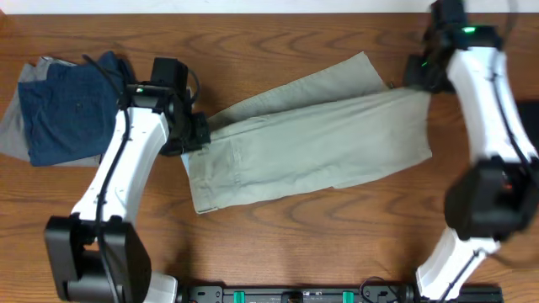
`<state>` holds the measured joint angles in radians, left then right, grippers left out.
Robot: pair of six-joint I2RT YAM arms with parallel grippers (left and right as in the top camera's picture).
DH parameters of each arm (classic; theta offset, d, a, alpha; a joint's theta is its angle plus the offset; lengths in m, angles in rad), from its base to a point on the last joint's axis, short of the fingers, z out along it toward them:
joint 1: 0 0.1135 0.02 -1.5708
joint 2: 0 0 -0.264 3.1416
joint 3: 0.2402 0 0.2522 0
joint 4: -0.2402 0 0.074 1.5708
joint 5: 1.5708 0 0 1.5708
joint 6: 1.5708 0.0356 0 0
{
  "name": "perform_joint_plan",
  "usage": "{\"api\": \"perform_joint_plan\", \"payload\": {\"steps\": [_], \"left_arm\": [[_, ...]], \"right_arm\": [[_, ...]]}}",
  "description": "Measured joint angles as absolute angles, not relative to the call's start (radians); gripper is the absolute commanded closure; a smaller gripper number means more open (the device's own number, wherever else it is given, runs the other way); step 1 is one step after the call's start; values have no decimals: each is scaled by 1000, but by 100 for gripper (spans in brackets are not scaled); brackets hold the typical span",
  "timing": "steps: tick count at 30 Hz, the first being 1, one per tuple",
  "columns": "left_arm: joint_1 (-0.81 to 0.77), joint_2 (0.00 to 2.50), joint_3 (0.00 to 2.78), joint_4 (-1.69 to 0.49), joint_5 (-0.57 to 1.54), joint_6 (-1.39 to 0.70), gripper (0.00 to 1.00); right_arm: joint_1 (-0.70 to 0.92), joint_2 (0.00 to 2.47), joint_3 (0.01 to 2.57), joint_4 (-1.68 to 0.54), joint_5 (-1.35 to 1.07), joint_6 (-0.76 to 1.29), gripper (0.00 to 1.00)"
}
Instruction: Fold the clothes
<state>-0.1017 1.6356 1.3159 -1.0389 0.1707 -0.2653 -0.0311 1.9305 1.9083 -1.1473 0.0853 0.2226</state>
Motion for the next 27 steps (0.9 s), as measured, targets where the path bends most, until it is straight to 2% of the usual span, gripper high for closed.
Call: {"api": "perform_joint_plan", "payload": {"steps": [4, 9, 17, 27], "left_arm": [[-109, 1610, 1319, -1107, 211, -296, 94], [-113, 1606, 1320, -1134, 217, -340, 94], [-112, 1606, 1319, -1143, 141, -421, 94], [-112, 1606, 1216, -994, 90, -509, 94]], "right_arm": [[-7, 1768, 1988, -1089, 47, 200, 99], [40, 1711, 2007, -1004, 33, 173, 99], [64, 1854, 2007, -930, 44, 162, 99], [65, 2054, 2006, -828, 34, 155, 99]]}}
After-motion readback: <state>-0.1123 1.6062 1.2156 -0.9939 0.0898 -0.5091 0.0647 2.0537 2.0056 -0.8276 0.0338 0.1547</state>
